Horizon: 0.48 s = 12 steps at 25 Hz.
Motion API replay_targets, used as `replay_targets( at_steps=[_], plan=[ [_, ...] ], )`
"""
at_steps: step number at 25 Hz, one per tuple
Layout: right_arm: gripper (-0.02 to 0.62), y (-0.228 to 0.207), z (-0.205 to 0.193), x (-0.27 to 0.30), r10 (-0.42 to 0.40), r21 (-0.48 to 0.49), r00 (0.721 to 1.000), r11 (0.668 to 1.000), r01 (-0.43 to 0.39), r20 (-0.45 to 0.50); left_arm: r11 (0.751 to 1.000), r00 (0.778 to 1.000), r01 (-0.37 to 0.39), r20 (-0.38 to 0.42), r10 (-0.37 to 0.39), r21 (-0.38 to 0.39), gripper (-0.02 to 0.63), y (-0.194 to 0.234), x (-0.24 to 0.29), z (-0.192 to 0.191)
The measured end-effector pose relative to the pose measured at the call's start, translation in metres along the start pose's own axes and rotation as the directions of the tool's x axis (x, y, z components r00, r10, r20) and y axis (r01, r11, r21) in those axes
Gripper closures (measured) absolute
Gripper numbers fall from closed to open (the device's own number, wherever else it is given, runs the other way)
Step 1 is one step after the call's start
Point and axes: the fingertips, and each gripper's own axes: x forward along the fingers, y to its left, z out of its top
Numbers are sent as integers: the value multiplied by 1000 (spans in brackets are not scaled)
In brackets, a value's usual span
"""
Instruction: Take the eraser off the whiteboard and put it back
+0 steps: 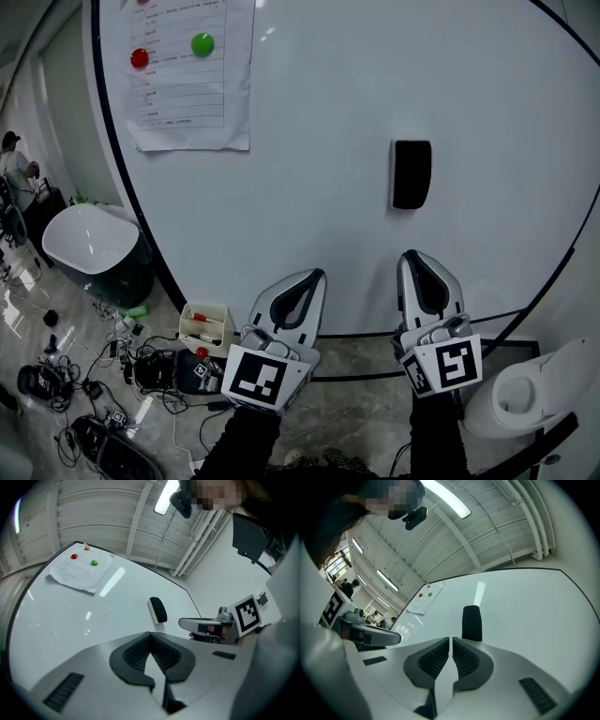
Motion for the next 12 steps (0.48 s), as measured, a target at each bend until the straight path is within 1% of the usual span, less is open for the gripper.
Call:
replay_targets(
  at_steps=[4, 5, 8, 12],
  plan=[
    [582, -8, 4, 12, -53, -20, 999, 998, 53, 10, 1000, 1000, 25, 9, -25, -4, 600, 7, 8, -3],
    [568, -10, 5, 14, -61, -18, 998, 998, 61, 15, 1000, 999, 30, 12, -30, -8, 600, 8, 10, -3],
    [480, -17, 9, 24, -79, -21, 996, 997, 80, 42, 999, 999, 34, 30, -34, -30, 600, 13, 15, -2],
    [340, -25, 16, 38, -108, -55, 992, 992, 112, 71, 999, 998, 49, 27, -49, -12, 600, 18, 19, -5]
  ],
)
